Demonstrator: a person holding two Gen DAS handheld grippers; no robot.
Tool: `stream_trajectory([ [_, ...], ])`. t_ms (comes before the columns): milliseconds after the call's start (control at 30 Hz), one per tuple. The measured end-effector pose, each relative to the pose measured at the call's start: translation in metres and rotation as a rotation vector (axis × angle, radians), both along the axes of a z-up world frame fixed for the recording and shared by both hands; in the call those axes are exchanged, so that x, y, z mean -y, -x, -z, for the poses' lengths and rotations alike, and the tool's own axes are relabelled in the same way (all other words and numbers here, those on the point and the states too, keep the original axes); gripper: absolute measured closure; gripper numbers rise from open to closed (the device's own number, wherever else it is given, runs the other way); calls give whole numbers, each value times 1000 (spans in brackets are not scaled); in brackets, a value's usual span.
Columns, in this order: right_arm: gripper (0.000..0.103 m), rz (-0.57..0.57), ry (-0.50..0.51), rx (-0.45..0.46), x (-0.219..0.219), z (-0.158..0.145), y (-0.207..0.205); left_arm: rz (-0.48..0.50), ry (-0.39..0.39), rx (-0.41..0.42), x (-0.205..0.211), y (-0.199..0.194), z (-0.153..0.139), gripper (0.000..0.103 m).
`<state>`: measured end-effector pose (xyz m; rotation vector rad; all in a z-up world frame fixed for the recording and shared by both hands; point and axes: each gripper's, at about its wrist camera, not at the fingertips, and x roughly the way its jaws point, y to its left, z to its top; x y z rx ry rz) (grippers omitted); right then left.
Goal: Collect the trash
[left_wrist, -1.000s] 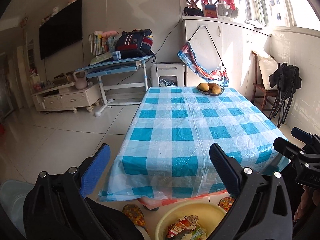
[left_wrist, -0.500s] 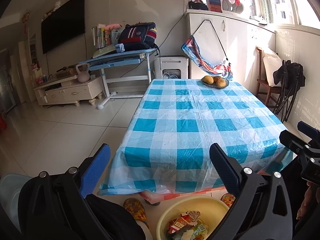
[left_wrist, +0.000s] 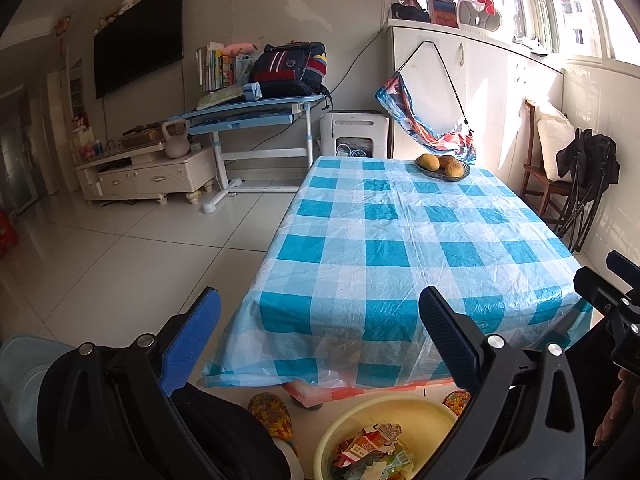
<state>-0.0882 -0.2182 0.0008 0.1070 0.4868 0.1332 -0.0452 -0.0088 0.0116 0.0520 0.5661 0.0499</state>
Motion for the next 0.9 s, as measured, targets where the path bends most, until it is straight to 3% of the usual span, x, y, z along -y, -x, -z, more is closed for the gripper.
stream_trajectory([
  [900, 8, -2, 10, 7, -2, -1, 1, -9, -18, 6, -5, -2, -1, 7],
])
